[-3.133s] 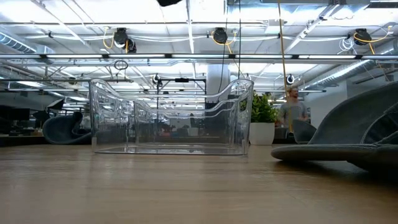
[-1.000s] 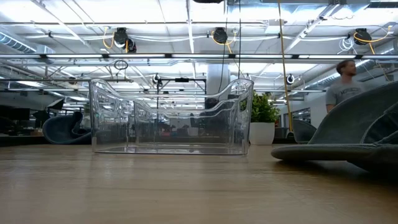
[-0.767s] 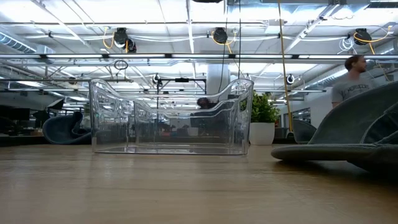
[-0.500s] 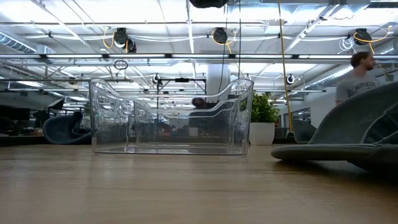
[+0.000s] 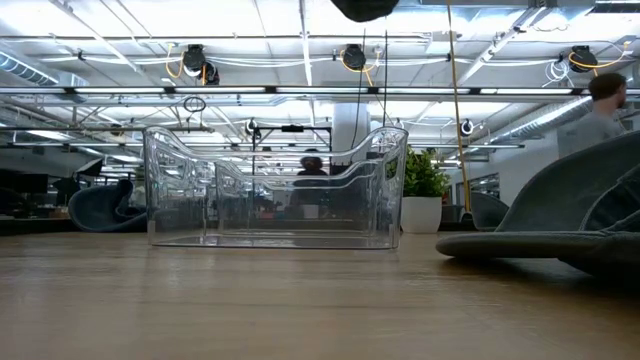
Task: Pick & Place hat
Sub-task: Put the top left gray cap into the top transparent bin
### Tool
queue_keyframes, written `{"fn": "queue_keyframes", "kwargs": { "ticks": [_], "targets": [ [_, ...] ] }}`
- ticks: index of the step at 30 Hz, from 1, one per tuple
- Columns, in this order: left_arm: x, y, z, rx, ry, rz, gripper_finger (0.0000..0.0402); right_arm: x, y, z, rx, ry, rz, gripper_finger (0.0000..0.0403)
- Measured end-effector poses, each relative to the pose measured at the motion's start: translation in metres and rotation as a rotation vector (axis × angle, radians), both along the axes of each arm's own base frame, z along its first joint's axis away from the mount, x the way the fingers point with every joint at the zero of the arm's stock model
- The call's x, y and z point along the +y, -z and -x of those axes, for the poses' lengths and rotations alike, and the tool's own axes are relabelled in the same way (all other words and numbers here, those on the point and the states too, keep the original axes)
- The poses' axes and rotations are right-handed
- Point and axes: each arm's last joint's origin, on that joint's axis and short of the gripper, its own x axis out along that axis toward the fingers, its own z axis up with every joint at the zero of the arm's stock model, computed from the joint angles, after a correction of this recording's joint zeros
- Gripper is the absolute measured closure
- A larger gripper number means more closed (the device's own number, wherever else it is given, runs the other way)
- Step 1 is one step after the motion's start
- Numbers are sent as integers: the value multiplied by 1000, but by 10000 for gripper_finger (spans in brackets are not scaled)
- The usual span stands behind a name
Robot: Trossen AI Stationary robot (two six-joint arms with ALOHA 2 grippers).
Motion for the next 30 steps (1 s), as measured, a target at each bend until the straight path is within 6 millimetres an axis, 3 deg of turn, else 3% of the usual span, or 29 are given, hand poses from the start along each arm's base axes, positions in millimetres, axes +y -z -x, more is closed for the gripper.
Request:
{"fn": "queue_keyframes", "kwargs": {
  "ticks": [9, 20, 25, 30],
  "targets": [
    [20, -11, 34, -127, 156, 203, 223, 6, -4, 5, 41, -195, 173, 402],
    [58, -7, 45, -195, 367, 552, 169, 20, -5, 6, 18, -581, 273, 403],
    [72, -3, 50, -174, 451, 703, 140, 31, -12, 19, -44, -742, 326, 403],
    [78, -2, 54, -155, 578, 830, 116, 38, -18, 34, -80, -795, 383, 403]
  ]
}}
